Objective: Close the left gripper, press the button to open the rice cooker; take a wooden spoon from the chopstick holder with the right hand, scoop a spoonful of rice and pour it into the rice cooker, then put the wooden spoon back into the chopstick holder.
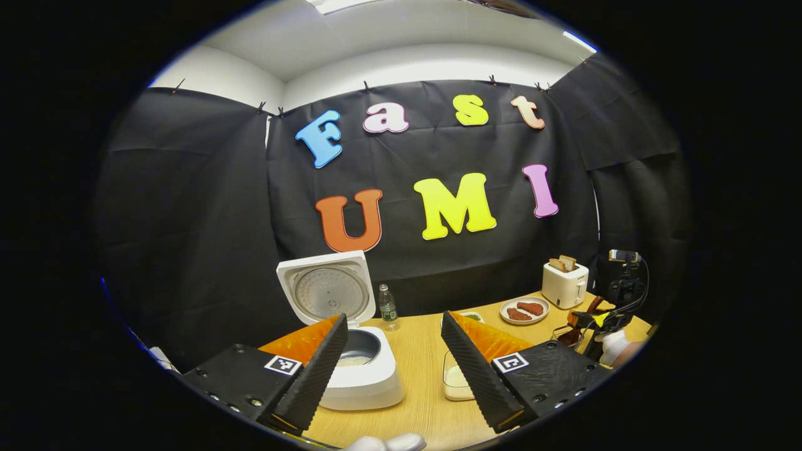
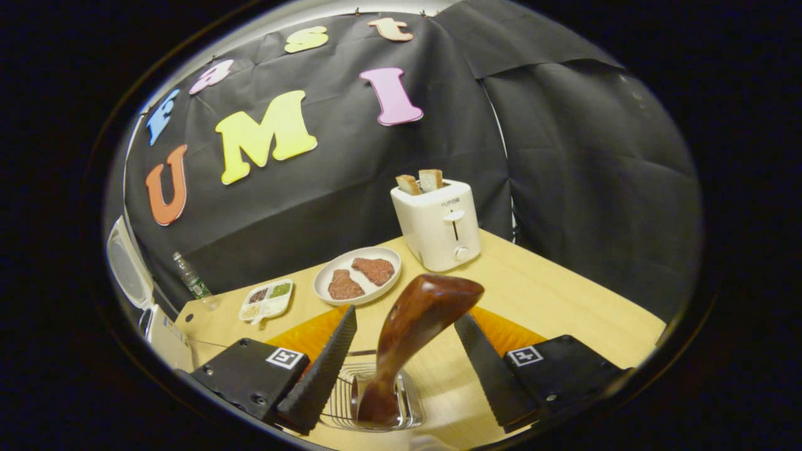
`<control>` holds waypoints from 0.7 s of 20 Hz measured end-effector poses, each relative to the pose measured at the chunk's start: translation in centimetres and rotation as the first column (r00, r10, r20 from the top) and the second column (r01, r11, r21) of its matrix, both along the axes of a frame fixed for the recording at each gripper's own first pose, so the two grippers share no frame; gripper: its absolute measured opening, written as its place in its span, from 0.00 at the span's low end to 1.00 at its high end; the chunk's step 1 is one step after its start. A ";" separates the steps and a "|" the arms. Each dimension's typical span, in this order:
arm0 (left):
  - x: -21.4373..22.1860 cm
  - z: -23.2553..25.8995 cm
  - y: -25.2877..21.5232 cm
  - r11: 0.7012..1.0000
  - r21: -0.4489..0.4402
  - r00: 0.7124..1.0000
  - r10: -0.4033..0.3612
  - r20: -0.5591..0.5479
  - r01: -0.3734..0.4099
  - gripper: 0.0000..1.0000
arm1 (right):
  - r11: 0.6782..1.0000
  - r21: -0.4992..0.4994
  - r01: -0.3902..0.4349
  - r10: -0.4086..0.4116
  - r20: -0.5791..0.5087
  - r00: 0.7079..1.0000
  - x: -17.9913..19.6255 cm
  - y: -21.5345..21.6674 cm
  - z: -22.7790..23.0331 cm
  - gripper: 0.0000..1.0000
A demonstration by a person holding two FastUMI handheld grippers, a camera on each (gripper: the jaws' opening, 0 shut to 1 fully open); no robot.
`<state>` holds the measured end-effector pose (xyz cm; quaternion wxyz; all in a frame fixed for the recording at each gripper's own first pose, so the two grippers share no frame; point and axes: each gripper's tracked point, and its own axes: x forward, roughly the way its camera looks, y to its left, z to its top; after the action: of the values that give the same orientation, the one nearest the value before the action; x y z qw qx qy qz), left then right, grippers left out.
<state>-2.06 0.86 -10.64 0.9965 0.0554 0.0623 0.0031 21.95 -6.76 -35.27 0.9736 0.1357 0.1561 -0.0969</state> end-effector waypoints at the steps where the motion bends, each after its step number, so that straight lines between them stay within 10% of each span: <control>1: 0.0 0.1 0.0 1.000 0.002 1.000 -0.002 0.002 0.002 0.95 | 1.000 -0.018 -0.007 0.007 0.005 1.000 -0.7 -0.1 0.9 0.99; 14: 1.7 2.1 2.4 1.000 0.014 0.999 -0.002 0.050 0.001 0.95 | 0.971 -0.233 -0.060 0.122 0.262 0.957 -14.7 4.2 25.5 1.00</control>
<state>-0.37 3.25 -8.58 0.9974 0.0621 0.0372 0.0042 7.28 -2.59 -9.73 0.9982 0.0303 0.0141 -0.0491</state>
